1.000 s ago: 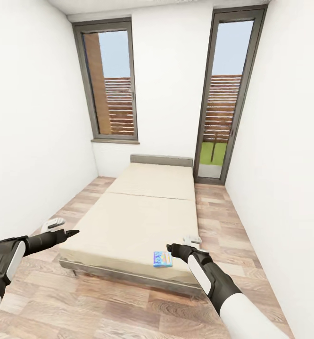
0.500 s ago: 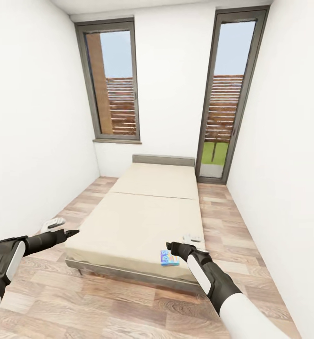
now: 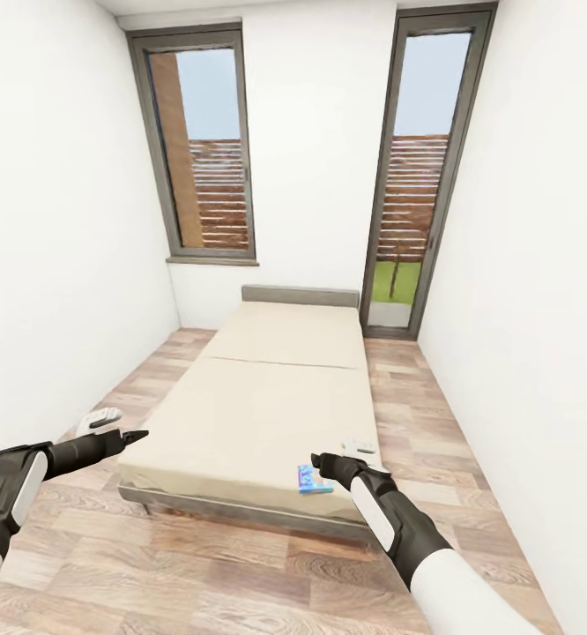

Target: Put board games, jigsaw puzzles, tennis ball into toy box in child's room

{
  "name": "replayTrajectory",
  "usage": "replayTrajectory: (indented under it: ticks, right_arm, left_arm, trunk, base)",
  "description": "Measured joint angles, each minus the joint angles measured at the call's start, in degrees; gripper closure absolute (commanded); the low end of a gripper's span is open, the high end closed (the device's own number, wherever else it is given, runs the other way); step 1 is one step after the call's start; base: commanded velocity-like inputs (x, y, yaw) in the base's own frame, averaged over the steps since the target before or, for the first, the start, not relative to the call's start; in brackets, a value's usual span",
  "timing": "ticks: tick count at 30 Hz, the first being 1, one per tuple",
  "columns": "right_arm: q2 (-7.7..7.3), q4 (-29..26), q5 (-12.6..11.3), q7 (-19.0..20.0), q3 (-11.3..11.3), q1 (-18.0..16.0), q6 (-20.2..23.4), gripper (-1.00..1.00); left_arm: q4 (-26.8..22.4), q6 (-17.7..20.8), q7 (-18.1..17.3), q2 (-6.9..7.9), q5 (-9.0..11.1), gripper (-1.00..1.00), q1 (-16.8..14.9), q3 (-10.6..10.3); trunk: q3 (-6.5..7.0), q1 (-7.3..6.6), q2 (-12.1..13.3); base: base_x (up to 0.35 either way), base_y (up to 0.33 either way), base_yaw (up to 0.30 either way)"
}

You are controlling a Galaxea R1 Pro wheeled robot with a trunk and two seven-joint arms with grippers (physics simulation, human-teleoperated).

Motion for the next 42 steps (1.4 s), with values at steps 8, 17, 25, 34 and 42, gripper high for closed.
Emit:
replayTrajectory:
  ticks: [8,17,25,34,42]
  right_arm:
    - [0.00,0.04,0.00,0.01,-0.08,0.00,0.00,-1.00]
    - [-0.01,0.09,0.00,0.00,-0.10,0.00,0.02,-1.00]
    - [0.00,0.10,0.00,0.00,-0.15,0.00,0.01,-1.00]
    - [0.01,-0.07,0.00,0.02,0.23,0.04,-0.11,-1.00]
    - [0.01,-0.13,0.09,-0.07,0.35,0.08,-0.10,-1.00]
  left_arm:
    - [0.00,0.00,0.00,-0.01,0.03,-1.00,0.00,0.00]
    - [0.01,0.01,0.00,-0.03,0.02,-1.00,-0.01,-0.09]
    - [0.01,0.00,0.01,0.01,-0.01,-1.00,0.00,-0.09]
    - [-0.02,0.00,0.00,0.03,-0.03,-1.00,0.02,-0.08]
    - [-0.02,0.01,0.00,0.04,-0.04,-1.00,0.02,-0.02]
  trunk:
    - [-0.05,0.00,0.00]
    - [-0.05,-0.02,0.00]
    - [-0.05,-0.02,-0.01]
    - [-0.05,0.00,0.00]
    - [-0.24,-0.02,-0.01]
  base:
    - [0.000,0.000,-0.263]
    - [0.082,-0.069,-0.275]
    - [0.229,-0.150,-0.252]
    - [0.072,-0.024,-0.039]
    - [0.074,-0.001,-0.002]
